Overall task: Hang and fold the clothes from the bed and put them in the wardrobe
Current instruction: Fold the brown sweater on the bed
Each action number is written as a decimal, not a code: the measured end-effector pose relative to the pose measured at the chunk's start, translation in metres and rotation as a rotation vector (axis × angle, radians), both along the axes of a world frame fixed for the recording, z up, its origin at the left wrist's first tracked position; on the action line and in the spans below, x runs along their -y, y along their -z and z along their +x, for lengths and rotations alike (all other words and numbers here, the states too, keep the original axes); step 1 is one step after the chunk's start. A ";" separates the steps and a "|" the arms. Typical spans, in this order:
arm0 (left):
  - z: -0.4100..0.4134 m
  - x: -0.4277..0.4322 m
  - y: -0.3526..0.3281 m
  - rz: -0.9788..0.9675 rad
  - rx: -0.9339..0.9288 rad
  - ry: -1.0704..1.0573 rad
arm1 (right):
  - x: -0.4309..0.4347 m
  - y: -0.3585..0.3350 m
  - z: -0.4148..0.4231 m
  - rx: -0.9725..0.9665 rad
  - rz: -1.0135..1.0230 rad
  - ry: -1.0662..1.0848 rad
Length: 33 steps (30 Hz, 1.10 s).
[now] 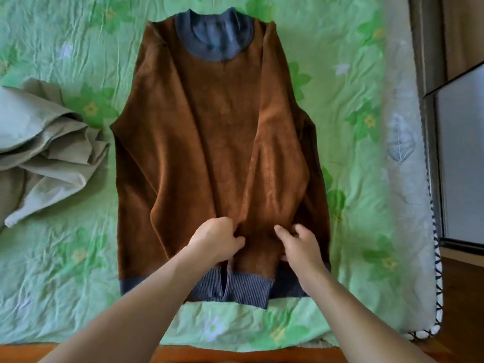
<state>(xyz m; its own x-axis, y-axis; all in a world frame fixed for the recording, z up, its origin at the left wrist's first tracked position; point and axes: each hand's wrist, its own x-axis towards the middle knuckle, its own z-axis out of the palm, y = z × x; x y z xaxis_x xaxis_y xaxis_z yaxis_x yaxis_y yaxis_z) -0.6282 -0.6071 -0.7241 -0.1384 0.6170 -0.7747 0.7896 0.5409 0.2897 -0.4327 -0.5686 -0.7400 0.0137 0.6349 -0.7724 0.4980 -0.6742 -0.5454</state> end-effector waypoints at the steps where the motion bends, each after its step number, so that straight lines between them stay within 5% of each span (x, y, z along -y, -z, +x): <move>1: -0.006 -0.017 0.001 0.058 -0.013 -0.035 | -0.015 0.000 -0.001 -0.060 0.027 0.109; 5: -0.032 -0.104 0.010 0.289 0.104 -0.346 | -0.086 0.005 -0.008 -0.373 0.015 0.394; 7: -0.042 -0.145 0.015 0.382 0.181 -0.494 | -0.114 0.005 -0.012 -0.536 -0.145 0.424; 11: -0.056 -0.217 0.018 0.515 0.291 -0.667 | -0.146 0.004 -0.021 -0.589 -0.548 0.149; 14: -0.068 -0.268 0.019 0.578 0.339 -0.742 | -0.169 0.013 -0.036 -0.526 -0.328 0.029; 17: -0.076 -0.309 0.018 0.629 0.346 -0.764 | -0.192 0.019 -0.049 -0.629 -0.085 0.439; 20: -0.081 -0.341 0.018 0.652 0.367 -0.697 | -0.216 0.017 -0.047 -0.855 -0.241 0.702; 26: -0.086 -0.384 0.022 0.561 0.349 -0.470 | -0.251 0.012 -0.052 -0.693 -0.449 0.505; 33: -0.075 -0.423 0.021 0.492 0.669 -0.866 | -0.280 0.017 -0.022 -0.675 -0.336 0.692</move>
